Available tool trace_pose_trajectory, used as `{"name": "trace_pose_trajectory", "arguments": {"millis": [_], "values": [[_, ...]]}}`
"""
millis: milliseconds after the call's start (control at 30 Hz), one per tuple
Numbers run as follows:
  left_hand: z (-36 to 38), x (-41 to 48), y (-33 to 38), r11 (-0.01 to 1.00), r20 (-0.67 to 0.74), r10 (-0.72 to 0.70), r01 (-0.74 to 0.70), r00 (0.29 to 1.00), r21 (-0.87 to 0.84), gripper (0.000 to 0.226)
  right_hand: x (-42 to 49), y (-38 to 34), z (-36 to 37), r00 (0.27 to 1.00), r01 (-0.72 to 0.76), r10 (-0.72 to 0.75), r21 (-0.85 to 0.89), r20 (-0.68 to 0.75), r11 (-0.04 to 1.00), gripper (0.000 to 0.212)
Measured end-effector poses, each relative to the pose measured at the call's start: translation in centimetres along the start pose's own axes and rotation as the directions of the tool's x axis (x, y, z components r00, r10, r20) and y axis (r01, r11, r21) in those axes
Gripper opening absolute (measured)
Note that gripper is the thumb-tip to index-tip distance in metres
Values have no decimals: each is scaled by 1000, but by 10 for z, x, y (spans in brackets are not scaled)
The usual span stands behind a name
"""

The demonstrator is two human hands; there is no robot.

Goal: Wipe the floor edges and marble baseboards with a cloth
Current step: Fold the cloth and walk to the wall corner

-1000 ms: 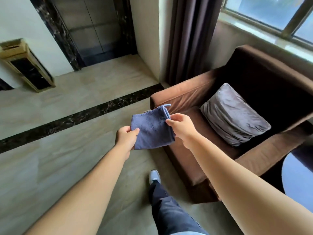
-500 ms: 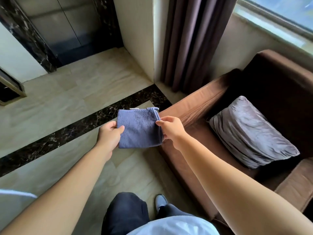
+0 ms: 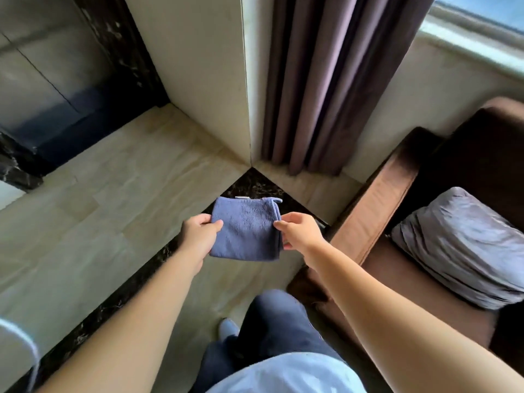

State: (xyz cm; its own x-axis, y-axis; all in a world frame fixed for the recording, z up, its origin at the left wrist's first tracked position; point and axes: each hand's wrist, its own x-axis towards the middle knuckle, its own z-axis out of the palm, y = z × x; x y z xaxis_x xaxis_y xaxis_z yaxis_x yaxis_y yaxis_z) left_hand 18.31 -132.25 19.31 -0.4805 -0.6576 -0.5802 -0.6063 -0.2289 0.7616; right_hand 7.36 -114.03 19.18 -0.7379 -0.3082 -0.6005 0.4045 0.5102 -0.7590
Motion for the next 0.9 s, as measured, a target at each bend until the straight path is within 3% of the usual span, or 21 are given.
{"name": "trace_pose_trajectory", "arguments": {"millis": [100, 200, 367, 533, 633, 733, 900], "values": [[2, 59, 45, 998, 76, 9, -14, 997, 60, 16, 45, -34, 7, 997, -26, 30, 49, -76, 998, 5], [18, 122, 70, 996, 150, -6, -8, 989, 91, 8, 104, -61, 9, 990, -66, 74, 70, -118, 995, 7], [58, 244, 102, 985, 170, -45, 15, 984, 174, 8, 228, -96, 14, 981, -127, 131, 40, -140, 991, 4], [107, 372, 111, 966, 180, -143, 98, 973, 241, 22, 365, -114, 16, 972, -205, 196, -63, -129, 977, 10], [140, 458, 104, 940, 212, -190, 116, 959, 320, 21, 451, -98, 28, 959, -248, 230, -98, -164, 964, 6], [174, 541, 80, 917, 233, -200, 98, 952, 387, 5, 530, -64, 47, 963, -248, 213, -231, -163, 941, 17], [252, 698, -10, 906, 239, -157, 44, 958, 422, 18, 677, 32, 86, 966, -220, 154, -345, -207, 912, 18]]}}
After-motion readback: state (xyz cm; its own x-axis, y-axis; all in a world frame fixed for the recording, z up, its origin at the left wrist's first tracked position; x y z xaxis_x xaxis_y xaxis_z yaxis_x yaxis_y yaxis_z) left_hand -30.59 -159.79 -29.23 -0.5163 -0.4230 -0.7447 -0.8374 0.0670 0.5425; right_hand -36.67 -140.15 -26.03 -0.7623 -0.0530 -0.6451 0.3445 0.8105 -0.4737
